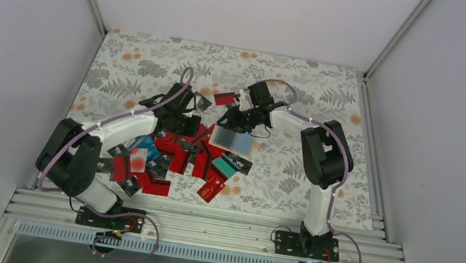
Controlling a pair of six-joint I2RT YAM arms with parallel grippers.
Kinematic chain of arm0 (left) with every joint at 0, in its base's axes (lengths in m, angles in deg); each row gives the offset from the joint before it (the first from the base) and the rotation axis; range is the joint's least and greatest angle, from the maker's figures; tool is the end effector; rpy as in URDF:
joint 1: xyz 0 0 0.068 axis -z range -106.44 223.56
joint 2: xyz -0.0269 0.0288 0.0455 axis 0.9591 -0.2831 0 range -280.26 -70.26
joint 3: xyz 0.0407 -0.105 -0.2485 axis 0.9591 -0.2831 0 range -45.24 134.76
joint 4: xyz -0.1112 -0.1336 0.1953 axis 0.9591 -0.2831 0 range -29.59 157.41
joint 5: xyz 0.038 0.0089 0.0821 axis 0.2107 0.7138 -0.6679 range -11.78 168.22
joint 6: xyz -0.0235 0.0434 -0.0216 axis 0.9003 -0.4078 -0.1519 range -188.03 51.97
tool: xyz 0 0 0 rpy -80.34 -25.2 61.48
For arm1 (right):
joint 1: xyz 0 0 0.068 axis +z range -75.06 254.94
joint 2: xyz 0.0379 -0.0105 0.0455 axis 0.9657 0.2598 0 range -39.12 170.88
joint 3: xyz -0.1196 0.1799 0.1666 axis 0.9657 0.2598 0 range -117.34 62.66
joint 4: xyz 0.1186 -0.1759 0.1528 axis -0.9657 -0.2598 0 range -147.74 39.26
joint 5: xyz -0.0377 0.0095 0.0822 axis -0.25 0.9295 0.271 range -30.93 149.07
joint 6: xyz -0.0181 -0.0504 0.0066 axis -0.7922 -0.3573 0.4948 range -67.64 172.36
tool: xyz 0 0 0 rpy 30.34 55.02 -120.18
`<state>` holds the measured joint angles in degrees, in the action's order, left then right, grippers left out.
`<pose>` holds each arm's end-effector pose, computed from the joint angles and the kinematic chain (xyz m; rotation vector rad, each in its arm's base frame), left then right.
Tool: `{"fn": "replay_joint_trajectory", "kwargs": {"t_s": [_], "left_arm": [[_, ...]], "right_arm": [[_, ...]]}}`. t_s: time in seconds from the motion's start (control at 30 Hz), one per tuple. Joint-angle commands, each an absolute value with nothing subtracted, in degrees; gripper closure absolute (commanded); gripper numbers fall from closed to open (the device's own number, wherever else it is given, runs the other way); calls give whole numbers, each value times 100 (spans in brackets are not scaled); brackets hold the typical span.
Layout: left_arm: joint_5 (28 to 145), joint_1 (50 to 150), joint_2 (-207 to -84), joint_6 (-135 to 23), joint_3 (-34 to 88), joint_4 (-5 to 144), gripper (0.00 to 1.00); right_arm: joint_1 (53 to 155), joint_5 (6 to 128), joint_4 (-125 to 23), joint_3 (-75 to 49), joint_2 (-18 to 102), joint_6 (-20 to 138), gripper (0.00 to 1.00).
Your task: Put the credit cards into the card holder
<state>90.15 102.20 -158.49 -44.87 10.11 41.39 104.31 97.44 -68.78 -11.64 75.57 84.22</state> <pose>0.2654 -0.1533 0.2016 0.2063 2.6772 -0.5783 0.3457 0.2199 0.1534 -0.2108 2.7562 1.2198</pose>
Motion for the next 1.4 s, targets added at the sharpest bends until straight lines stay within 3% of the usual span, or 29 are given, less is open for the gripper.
{"fn": "replay_joint_trajectory", "kwargs": {"t_s": [0.0, 0.2, 0.7, 0.87, 1.37], "left_arm": [[8879, 10231, -15364, -4392, 725, 3972, 97], [8976, 10489, -14997, -4288, 427, 3629, 96], [8516, 11624, -14221, -3404, -471, 3671, 75], [8281, 11737, -14200, -3151, -724, 3832, 74], [7903, 11996, -14427, -2692, -1170, 4435, 85]], "right_arm": [[10506, 9858, -7046, -1552, 7464, 8213, 64], [10525, 9493, -7129, -1100, 6797, 7951, 62], [10990, 9277, -6675, 1585, 4557, 8470, 54], [11357, 9416, -6200, 1744, 4652, 8820, 54], [11753, 9170, -5834, 1158, 5890, 9080, 57]]}}
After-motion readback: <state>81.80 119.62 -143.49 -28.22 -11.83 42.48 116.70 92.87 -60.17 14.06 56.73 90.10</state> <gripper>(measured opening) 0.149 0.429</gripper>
